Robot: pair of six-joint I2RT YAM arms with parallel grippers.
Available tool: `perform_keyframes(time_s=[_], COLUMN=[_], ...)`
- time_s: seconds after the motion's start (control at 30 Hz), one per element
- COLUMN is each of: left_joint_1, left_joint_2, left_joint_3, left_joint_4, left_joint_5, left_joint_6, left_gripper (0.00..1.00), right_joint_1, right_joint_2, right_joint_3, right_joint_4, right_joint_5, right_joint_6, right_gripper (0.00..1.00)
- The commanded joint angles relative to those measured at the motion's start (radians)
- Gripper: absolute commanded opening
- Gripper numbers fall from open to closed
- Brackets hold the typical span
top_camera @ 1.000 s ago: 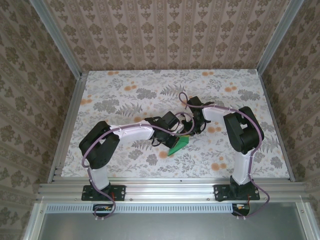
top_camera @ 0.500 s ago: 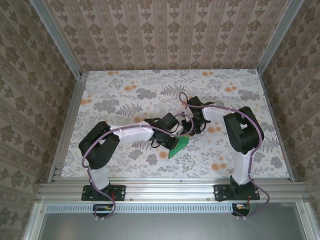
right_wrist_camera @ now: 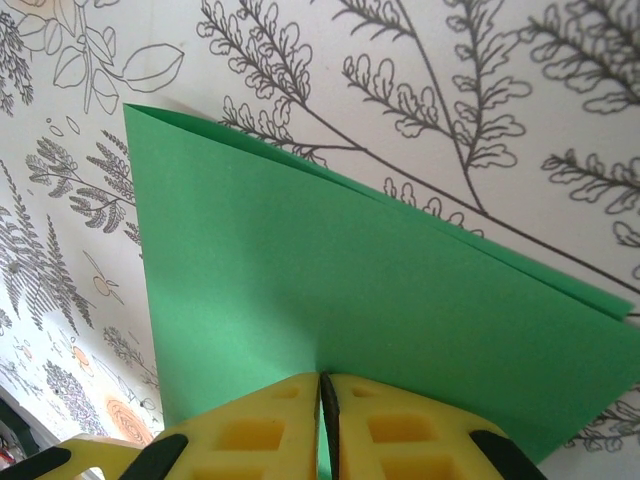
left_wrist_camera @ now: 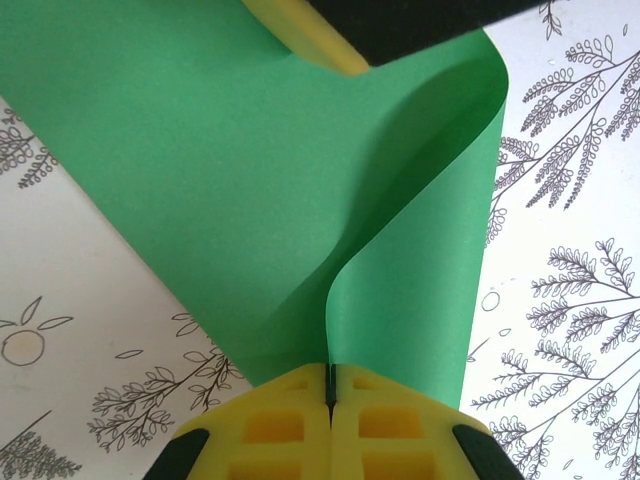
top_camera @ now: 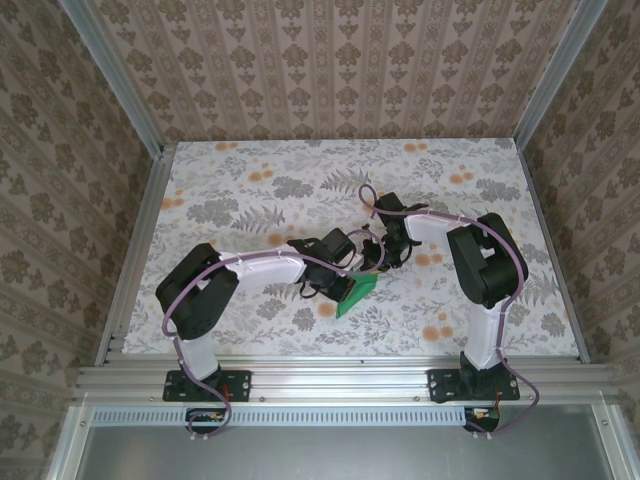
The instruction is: Fold a paper plane with a square sheet of paper (pick it up from the middle)
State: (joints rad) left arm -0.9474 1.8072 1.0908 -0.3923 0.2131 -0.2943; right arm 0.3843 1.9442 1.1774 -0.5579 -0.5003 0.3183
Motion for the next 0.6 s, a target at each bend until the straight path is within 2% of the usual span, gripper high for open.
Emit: perform_keyframes(time_s=[0.0, 0.57], left_joint_1=[0.002, 0.005], left_joint_2=[-0.018, -0.002], left_joint_3=[0.023, 0.005], left_joint_4=[-0.004, 0.001], left_joint_5=[-0.01, -0.018], left_joint_6=[0.015, 0.025], left_gripper=[0.03, 0.03], right_joint_1=[0.008, -0.003], right_joint_2=[0.029, -0.003], right_joint_3=[-0.024, -0.061], right_joint_4=[-0.013, 0.062], right_joint_5=[0.049, -0.004], right_joint_6=[0.028, 0.087], right_gripper=[0.14, 0.14])
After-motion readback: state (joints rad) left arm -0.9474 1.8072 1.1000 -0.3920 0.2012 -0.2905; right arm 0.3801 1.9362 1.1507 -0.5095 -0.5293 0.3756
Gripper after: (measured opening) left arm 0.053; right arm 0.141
